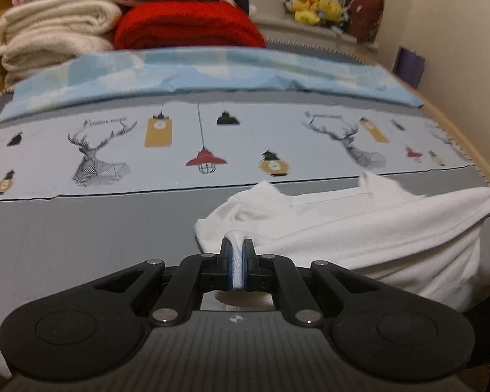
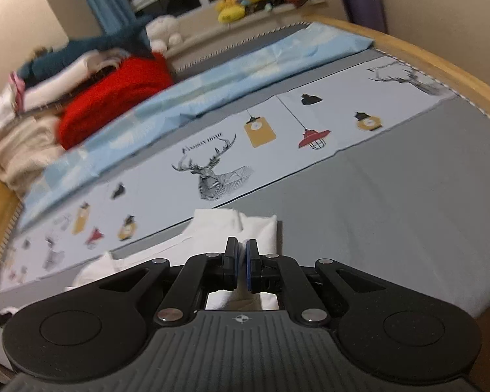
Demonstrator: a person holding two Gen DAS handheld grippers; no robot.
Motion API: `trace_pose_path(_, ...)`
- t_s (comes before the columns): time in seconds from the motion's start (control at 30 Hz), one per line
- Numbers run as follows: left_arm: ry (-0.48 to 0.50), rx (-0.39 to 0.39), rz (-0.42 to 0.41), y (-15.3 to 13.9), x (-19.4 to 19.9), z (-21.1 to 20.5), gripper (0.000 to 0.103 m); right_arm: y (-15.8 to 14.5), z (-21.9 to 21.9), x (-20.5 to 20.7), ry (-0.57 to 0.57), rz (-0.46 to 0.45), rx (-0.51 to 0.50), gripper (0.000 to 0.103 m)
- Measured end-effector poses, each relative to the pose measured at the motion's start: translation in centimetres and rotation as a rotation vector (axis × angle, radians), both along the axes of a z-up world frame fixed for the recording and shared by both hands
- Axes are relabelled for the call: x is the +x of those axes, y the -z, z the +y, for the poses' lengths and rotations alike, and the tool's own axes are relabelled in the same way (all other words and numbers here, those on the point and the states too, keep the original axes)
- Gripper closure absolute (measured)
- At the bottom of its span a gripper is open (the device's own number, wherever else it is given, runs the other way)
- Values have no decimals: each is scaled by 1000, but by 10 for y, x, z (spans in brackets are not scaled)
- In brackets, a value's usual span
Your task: Fold small clothes
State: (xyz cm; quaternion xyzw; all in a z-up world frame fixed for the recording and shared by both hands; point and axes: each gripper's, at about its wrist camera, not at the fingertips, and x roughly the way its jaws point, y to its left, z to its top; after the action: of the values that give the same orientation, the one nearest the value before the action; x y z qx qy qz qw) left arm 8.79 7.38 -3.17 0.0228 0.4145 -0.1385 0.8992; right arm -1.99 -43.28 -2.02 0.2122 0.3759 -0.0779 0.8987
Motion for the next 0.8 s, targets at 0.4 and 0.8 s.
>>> trace_pose_path(0.4, -72, -56, 142, 58, 72, 12, 94, 83, -11, 112, -49, 208, -46, 99)
trace_pose_path(0.8, -123, -103, 206, 67, 70, 35, 74, 86, -30, 101, -59, 172, -52, 87)
